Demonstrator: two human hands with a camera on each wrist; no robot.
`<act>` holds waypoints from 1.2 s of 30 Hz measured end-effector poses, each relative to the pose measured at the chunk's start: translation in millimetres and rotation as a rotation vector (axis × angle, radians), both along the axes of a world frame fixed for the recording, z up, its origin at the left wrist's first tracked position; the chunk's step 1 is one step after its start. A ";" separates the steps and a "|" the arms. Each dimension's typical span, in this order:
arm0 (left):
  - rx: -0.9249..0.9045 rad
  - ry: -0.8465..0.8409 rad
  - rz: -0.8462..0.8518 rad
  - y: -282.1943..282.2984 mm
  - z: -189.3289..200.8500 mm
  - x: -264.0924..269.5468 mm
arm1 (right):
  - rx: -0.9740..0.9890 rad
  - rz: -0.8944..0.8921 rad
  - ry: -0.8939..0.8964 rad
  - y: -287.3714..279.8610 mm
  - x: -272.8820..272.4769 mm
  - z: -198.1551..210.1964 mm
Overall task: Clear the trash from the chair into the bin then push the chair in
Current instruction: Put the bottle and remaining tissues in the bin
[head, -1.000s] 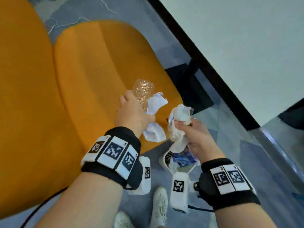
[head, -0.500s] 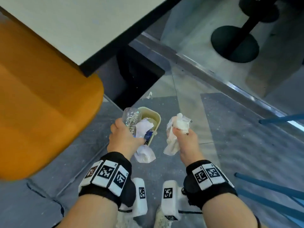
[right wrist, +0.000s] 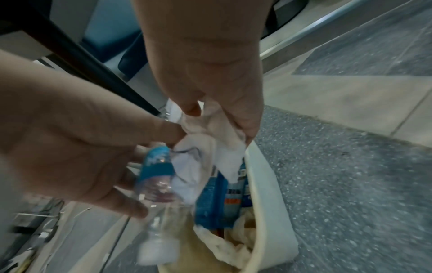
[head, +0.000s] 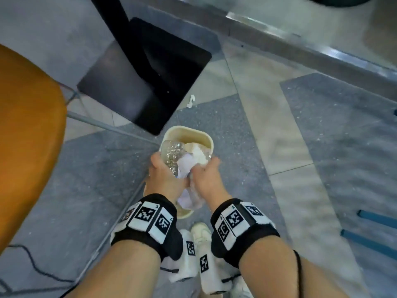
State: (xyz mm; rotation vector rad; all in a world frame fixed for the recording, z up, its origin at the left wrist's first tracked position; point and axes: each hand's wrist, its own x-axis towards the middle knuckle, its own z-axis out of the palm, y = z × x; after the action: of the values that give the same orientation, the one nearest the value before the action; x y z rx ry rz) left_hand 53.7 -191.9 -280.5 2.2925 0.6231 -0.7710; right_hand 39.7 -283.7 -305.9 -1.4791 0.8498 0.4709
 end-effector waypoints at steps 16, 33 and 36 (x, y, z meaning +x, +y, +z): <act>0.167 -0.009 -0.214 8.7 -85.8 35.7 | -0.114 0.098 0.041 41.4 27.1 -81.9; 0.090 0.007 -0.084 23.4 -22.3 21.5 | -0.476 0.244 -0.207 23.8 21.8 -0.3; 0.080 0.049 -0.144 31.8 -2.5 8.4 | -0.470 0.224 -0.289 9.7 4.1 17.1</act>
State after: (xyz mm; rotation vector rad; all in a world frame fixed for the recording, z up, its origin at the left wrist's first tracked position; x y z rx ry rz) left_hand 62.1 -160.1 -283.1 2.4185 0.5237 -0.8867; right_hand 43.8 -274.0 -288.8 -2.0323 0.5872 0.2153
